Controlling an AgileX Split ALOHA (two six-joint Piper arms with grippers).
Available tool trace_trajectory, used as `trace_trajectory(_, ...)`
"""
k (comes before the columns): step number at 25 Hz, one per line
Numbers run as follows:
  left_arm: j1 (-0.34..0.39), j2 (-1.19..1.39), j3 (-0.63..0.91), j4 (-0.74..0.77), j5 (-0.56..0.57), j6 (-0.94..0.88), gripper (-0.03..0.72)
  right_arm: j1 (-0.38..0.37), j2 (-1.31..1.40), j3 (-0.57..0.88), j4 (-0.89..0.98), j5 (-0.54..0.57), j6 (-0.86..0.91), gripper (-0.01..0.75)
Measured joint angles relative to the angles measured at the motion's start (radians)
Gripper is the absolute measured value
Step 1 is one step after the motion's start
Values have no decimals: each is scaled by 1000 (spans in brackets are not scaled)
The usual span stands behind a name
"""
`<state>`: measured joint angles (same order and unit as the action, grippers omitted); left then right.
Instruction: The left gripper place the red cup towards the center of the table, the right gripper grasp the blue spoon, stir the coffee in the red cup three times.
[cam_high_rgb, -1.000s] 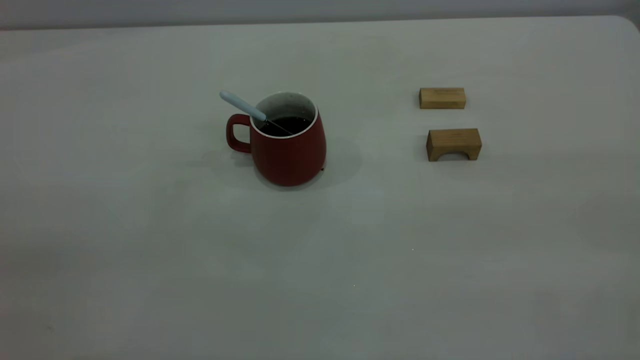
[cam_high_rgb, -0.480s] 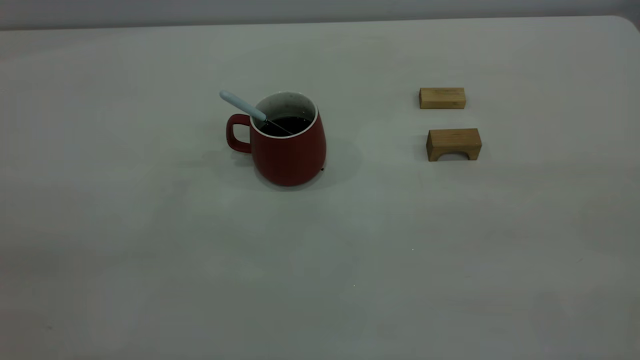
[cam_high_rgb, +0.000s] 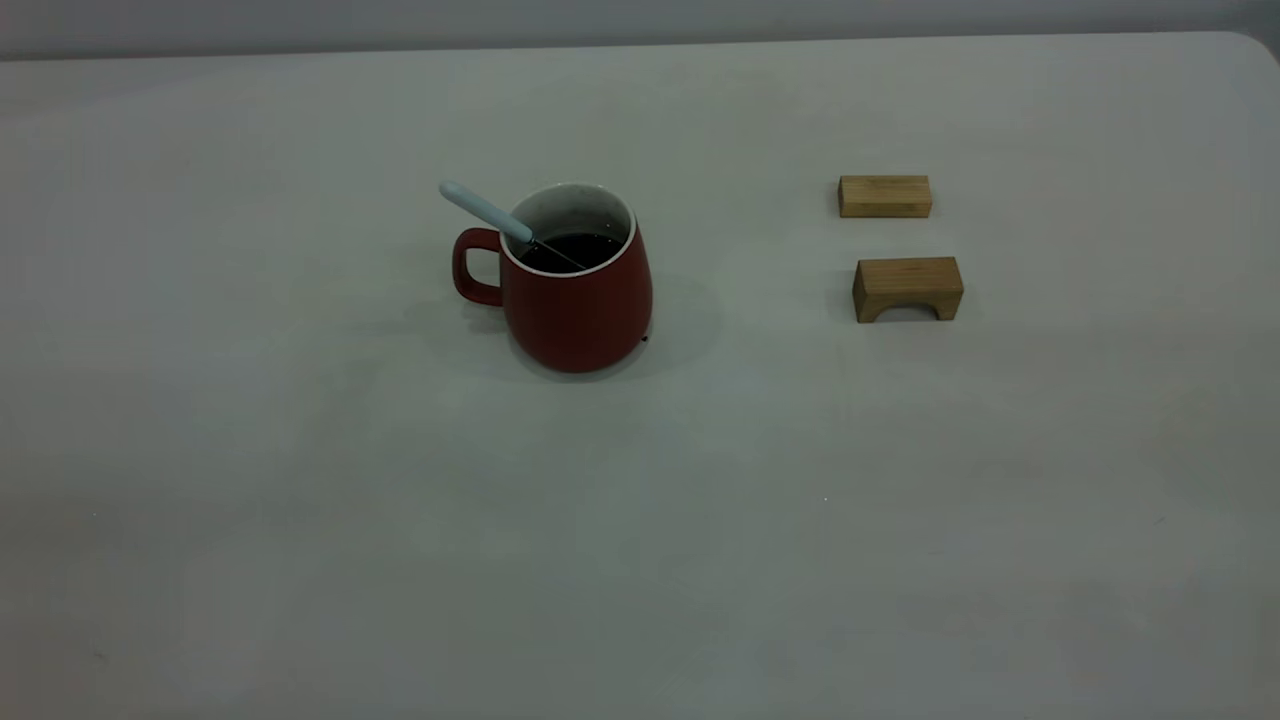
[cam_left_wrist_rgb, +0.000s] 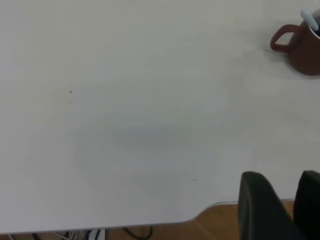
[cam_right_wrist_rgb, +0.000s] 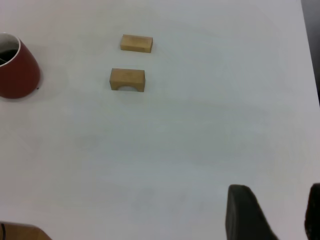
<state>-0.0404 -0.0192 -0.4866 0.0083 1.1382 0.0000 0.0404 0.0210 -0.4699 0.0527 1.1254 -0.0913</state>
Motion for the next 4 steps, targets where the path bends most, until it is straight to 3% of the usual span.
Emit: trace_trajectory(4, 0, 0, 0, 0, 0, 0, 243, 0, 0, 0, 0, 0, 0, 334)
